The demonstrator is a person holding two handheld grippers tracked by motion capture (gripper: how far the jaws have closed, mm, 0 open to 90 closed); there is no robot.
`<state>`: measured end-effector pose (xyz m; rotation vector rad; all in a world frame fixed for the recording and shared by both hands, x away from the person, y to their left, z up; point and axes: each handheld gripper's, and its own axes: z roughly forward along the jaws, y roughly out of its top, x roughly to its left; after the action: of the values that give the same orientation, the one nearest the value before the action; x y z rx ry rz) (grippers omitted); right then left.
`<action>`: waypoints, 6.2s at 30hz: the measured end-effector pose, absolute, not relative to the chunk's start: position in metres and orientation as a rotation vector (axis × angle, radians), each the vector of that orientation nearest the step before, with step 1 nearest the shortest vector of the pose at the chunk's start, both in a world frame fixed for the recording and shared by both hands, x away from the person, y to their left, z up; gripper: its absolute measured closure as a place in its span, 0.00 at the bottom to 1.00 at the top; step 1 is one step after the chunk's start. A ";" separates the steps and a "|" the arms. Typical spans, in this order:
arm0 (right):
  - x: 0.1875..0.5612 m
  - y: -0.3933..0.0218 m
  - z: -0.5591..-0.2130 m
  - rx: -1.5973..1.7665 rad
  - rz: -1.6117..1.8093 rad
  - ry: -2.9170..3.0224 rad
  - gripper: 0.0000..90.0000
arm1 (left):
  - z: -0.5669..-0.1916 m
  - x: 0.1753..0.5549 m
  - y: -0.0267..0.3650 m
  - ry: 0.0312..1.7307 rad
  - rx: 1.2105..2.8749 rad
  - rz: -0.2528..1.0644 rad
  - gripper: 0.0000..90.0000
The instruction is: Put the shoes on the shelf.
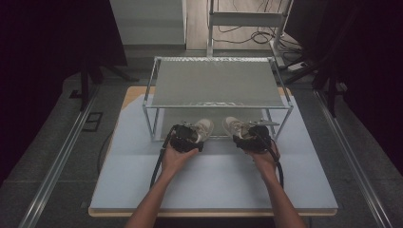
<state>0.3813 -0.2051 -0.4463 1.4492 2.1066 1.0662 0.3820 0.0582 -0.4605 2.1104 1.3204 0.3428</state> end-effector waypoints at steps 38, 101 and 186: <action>0.420 -0.165 -0.480 1.534 0.964 2.058 0.30 | -0.477 0.428 0.036 1.413 2.069 0.372 0.30; 0.354 -0.224 -0.476 1.401 1.097 2.136 0.98 | -0.479 0.376 0.118 1.280 1.966 0.291 0.97; 0.376 -0.179 -0.478 1.344 1.183 2.162 1.00 | -0.473 0.398 0.063 1.182 2.019 0.222 0.99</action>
<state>0.3762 -0.1788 -0.4777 1.3438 2.1620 1.1827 0.3979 0.0634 -0.4730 2.0190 1.1820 0.2225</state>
